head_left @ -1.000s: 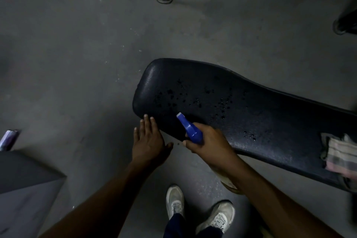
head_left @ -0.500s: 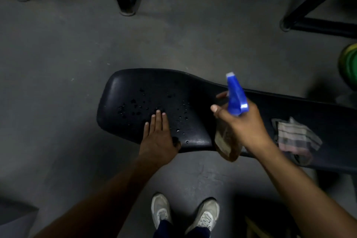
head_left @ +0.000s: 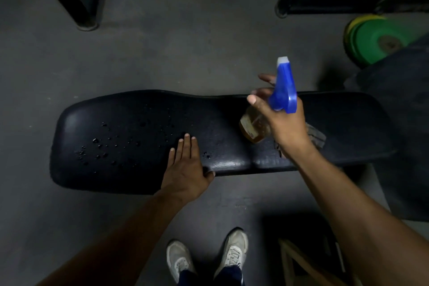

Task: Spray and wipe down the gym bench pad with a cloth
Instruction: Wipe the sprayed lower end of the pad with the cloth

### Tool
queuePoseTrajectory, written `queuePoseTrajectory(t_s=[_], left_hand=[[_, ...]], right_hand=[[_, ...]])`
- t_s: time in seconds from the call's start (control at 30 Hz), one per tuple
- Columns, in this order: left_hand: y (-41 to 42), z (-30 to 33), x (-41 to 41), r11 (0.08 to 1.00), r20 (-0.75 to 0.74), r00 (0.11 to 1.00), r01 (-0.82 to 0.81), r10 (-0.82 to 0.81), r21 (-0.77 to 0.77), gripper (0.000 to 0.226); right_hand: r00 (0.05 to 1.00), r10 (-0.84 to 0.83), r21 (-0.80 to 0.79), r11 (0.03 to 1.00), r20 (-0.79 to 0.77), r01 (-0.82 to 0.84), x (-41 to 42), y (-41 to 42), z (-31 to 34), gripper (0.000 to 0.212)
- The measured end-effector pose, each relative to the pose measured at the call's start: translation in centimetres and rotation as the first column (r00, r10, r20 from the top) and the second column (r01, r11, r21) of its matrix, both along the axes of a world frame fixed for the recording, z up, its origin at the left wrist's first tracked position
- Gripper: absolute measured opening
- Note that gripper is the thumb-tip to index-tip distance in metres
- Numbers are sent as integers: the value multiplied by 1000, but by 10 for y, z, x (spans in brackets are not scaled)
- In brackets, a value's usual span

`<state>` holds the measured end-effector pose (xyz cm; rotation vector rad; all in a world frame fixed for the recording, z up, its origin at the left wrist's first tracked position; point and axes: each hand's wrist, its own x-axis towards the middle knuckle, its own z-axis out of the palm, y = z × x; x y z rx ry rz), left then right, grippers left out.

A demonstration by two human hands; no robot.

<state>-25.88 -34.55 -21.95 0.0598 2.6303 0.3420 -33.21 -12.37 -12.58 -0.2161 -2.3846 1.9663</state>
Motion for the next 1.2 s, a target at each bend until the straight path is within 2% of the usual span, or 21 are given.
queuePoseTrajectory(t_s=[0.1, 0.33, 0.5, 0.57, 0.63, 0.7, 0.77, 0.8, 0.87, 1.0, 1.2], left_hand=[[12, -3, -3, 1000, 4, 1000, 24, -23, -19, 104], [30, -8, -9, 998, -19, 999, 36, -38, -60, 104], [36, -8, -13, 997, -11, 1000, 27, -28, -78, 103], [38, -7, -14, 996, -9, 1000, 23, -24, -86, 103], [39, -8, -16, 995, -8, 1000, 21, -22, -93, 103], [39, -10, -17, 996, -13, 1000, 12, -13, -90, 103], [39, -13, -16, 996, -8, 1000, 6, -7, -86, 103], [39, -14, -14, 996, -7, 1000, 4, -5, -86, 103], [39, -15, -11, 997, -10, 1000, -4, 3, -79, 105], [37, -18, -5, 999, -19, 1000, -16, 15, -52, 104], [28, -20, 2, 998, -24, 998, -60, 59, -27, 103]], right_hand=[[999, 31, 15, 999, 29, -32, -2, 6, -8, 66], [995, 87, -7, 996, 57, -87, 1, 26, -26, 76], [976, 180, -51, 983, 126, -174, 24, 54, -46, 94], [967, 159, 17, 986, 200, -166, 36, 71, -60, 97], [967, 93, 213, 966, 236, -145, 41, 88, -77, 94], [953, 27, 480, 859, 300, -176, 41, 102, -93, 93], [916, -2, 663, 691, 401, -288, 42, 112, -108, 94], [893, 2, 698, 623, 450, -354, 44, 114, -117, 93], [861, 16, 717, 546, 508, -433, 52, 116, -133, 86], [942, 11, 789, 543, 336, -288, 76, 105, -147, 61], [935, -6, 720, 639, 355, -270, 110, 72, -142, 72]])
